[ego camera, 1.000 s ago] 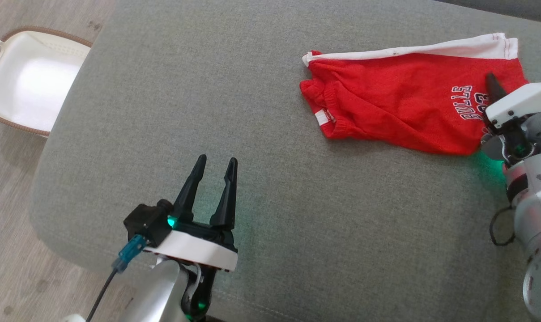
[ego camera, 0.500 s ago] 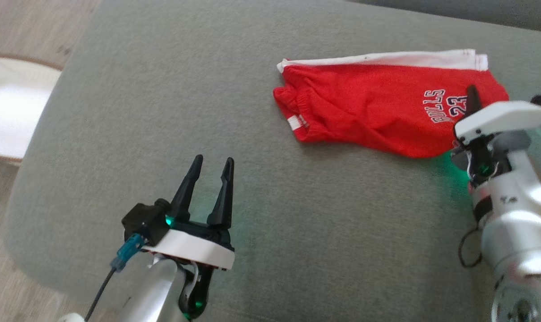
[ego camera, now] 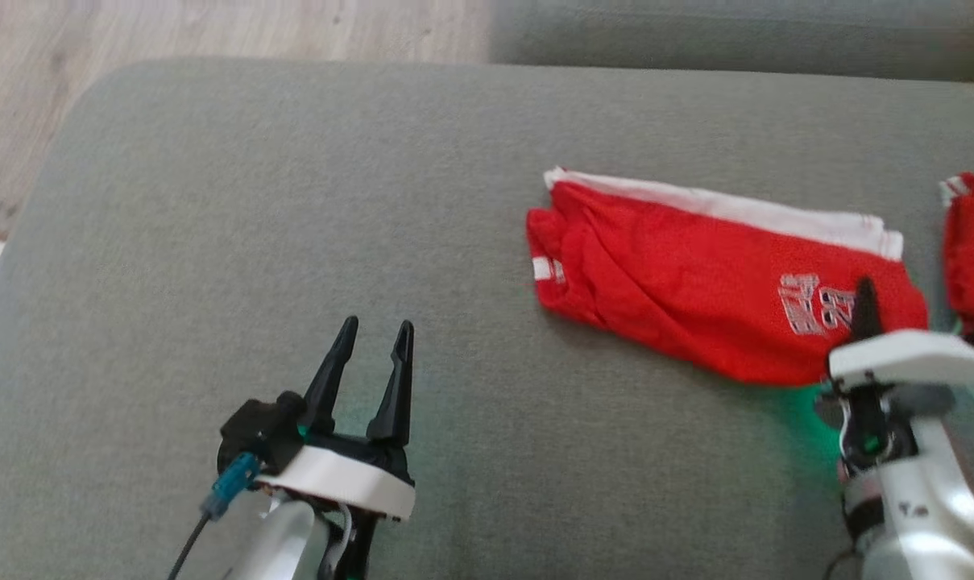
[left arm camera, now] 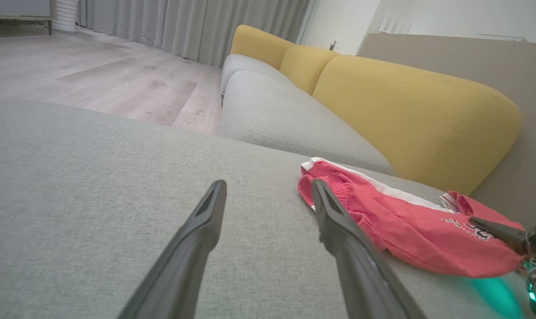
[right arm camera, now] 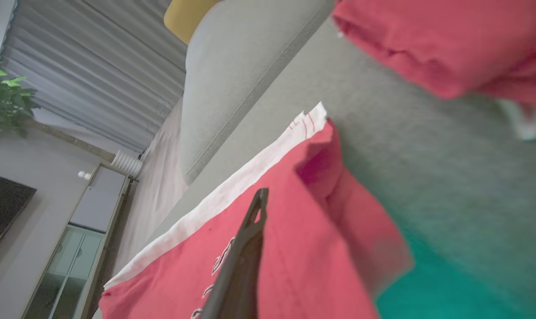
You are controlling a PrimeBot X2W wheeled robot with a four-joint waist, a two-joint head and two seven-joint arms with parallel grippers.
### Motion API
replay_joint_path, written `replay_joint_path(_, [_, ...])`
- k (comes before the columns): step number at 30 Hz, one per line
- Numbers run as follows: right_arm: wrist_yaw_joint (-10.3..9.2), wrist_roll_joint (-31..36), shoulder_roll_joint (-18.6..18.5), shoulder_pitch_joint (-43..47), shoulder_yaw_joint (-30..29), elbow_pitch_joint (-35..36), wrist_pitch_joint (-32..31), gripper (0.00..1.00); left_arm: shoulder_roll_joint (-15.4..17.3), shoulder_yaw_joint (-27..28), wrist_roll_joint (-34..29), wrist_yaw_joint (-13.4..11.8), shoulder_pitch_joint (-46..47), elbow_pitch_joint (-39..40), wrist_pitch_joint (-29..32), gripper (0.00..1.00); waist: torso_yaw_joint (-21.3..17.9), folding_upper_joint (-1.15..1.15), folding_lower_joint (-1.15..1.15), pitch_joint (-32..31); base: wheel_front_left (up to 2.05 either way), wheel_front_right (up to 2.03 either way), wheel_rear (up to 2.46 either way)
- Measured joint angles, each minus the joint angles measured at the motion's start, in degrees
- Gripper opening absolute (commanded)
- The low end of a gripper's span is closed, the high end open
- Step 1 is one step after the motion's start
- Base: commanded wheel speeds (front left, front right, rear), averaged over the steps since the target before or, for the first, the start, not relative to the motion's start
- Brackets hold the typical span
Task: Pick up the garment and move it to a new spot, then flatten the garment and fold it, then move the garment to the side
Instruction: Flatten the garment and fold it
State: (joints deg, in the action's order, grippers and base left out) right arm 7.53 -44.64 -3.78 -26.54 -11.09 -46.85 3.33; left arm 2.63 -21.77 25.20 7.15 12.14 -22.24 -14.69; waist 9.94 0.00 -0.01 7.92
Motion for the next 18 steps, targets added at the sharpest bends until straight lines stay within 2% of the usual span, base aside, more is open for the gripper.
replay_joint_path(4, [0.0,0.1,0.3,4.0,-0.4,2.1,1.0,0.0,0.0,-0.1,-0.2,0.0,-1.3,-0.3,0.0,1.0,-1.8,0.0,0.0,-1.6,0.0,0.0,0.0])
replay_joint_path(10, [0.0,2.1,0.5,4.4,-0.2,2.1,3.5,0.0,0.3,-1.0,-0.6,0.0,-2.1,-1.4,0.0,1.0,-2.6,0.0,0.0,-3.0,0.0,0.0,0.0])
replay_joint_path(18, [0.0,-0.6,0.5,-0.6,7.3,1.3,6.9,0.0,0.5,-2.3,-0.6,0.0,-2.0,-1.7,0.0,1.0,-0.6,0.0,0.0,-3.8,0.0,0.0,0.0])
